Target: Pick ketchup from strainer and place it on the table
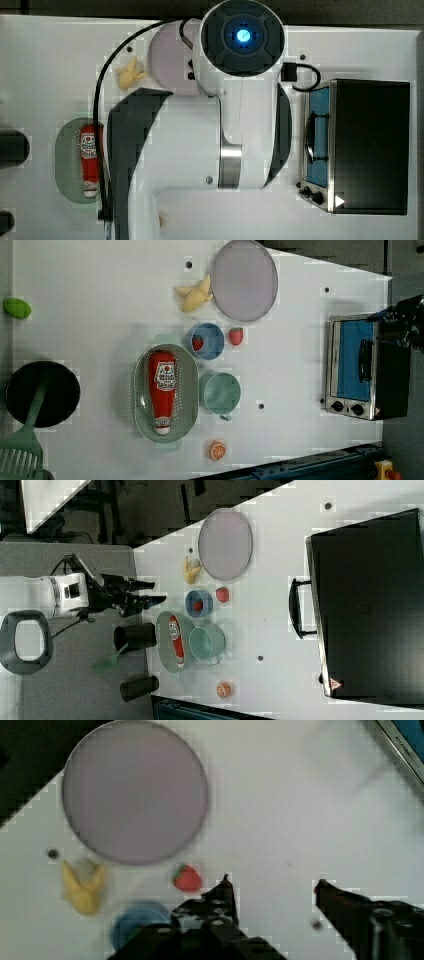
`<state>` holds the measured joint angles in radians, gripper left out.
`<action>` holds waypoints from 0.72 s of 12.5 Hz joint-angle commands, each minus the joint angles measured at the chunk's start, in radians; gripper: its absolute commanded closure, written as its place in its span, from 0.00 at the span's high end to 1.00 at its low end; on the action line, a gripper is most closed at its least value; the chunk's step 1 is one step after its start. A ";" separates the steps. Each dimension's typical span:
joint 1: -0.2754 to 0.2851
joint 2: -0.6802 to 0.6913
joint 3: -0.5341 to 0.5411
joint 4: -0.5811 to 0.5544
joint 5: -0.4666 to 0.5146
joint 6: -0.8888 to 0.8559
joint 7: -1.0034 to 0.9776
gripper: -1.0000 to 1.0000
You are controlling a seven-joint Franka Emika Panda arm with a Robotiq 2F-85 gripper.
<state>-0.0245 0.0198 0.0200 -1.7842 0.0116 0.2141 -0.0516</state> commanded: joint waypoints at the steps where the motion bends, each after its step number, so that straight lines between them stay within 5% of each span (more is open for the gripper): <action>1: -0.104 -0.281 0.065 -0.108 0.021 -0.189 0.069 0.79; 3: -0.096 -0.276 0.085 -0.108 0.024 -0.189 0.069 1.00; 9: -0.044 -0.226 0.273 -0.108 0.023 -0.083 0.069 1.00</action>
<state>-0.1119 -0.2622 0.2391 -1.8584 0.0197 0.1207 -0.0301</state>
